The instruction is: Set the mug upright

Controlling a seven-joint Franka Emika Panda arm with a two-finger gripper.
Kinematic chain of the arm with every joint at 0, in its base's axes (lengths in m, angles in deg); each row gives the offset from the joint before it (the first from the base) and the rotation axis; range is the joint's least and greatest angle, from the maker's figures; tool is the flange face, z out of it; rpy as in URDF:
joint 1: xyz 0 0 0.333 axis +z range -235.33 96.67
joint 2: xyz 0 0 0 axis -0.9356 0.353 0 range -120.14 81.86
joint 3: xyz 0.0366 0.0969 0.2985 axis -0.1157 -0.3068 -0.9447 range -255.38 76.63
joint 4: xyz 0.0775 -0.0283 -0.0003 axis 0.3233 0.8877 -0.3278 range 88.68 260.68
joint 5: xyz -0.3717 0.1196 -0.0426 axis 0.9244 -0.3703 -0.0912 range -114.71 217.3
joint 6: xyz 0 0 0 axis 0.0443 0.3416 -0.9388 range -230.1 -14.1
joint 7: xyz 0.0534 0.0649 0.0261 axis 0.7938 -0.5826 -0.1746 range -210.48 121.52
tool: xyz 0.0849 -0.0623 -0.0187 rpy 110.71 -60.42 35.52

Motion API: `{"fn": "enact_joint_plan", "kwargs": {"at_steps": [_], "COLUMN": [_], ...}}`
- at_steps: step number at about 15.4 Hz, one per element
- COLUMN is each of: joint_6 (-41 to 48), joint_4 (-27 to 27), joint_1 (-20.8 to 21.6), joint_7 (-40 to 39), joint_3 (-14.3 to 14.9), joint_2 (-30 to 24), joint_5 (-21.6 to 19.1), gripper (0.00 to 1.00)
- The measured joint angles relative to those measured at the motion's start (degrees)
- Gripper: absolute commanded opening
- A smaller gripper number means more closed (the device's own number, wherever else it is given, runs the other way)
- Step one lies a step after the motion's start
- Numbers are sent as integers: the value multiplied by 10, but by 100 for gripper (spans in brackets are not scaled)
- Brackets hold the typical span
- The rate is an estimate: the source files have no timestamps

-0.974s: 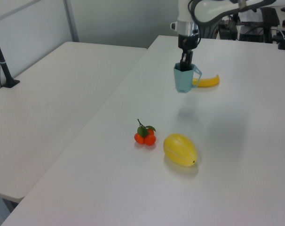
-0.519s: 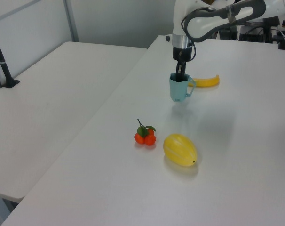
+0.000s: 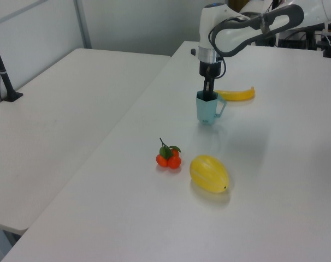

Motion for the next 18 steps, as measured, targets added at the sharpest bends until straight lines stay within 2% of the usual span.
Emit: {"fn": "enact_joint_plan", "kwargs": {"at_steps": [3, 5, 9, 11, 14, 18], "joint_6": [0, 0, 0, 3, 52, 165], "joint_4": [0, 0, -14, -19, -23, -25], "joint_1": [1, 1, 3, 4, 3, 2], "joint_7": [0, 0, 0, 1, 43, 126], "joint_3": [0, 0, 0, 0, 0, 0], "joint_2": [0, 0, -6, -27, -85, -178], "joint_5": [0, 0, 0, 0, 2, 2], "gripper": [71, 100, 100, 100, 100, 100]}}
